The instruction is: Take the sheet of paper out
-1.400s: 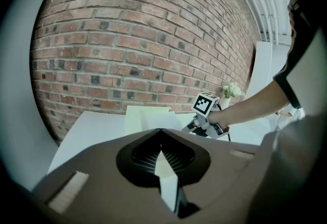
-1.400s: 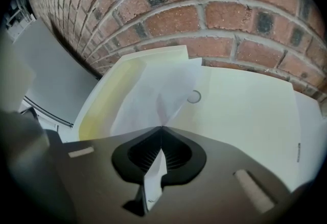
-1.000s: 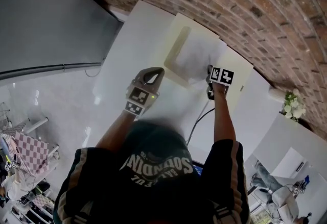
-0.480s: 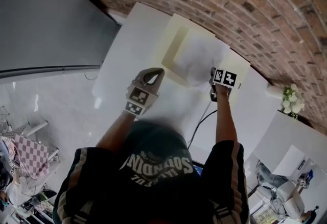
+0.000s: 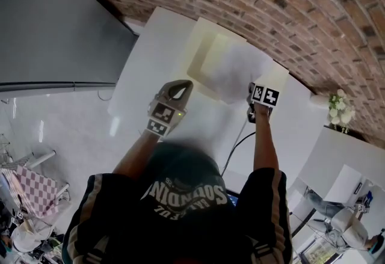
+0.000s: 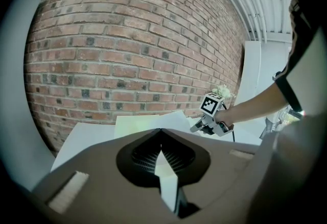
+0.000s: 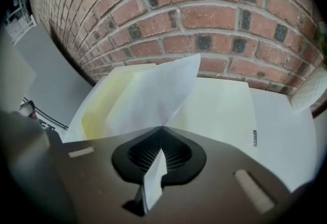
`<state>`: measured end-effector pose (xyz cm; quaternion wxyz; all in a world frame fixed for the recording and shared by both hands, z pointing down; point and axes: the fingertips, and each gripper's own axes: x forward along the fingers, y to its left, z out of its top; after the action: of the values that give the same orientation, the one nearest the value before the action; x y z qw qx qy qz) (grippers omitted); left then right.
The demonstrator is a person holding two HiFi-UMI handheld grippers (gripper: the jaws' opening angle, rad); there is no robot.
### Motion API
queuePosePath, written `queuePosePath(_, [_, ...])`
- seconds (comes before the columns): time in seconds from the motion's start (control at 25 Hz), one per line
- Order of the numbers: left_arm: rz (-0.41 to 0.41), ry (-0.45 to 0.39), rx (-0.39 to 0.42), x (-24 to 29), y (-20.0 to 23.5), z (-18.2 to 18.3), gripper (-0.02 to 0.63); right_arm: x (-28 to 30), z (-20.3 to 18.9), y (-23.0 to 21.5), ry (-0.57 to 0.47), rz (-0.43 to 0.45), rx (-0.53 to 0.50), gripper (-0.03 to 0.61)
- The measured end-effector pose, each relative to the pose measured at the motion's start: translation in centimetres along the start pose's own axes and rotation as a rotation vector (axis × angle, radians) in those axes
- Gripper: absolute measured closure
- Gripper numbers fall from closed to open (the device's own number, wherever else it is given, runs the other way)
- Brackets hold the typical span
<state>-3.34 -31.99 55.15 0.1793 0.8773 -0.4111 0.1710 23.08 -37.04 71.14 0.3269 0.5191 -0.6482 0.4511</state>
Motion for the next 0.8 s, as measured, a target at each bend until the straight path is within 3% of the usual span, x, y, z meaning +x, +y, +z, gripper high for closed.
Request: queuePosePath(0.8, [-0.022,-0.080,0.041,-4.8,-1.8,1.4,0.603,-8.7,-0.9,1.3,-0.179,-0.044,-0.002,0.575])
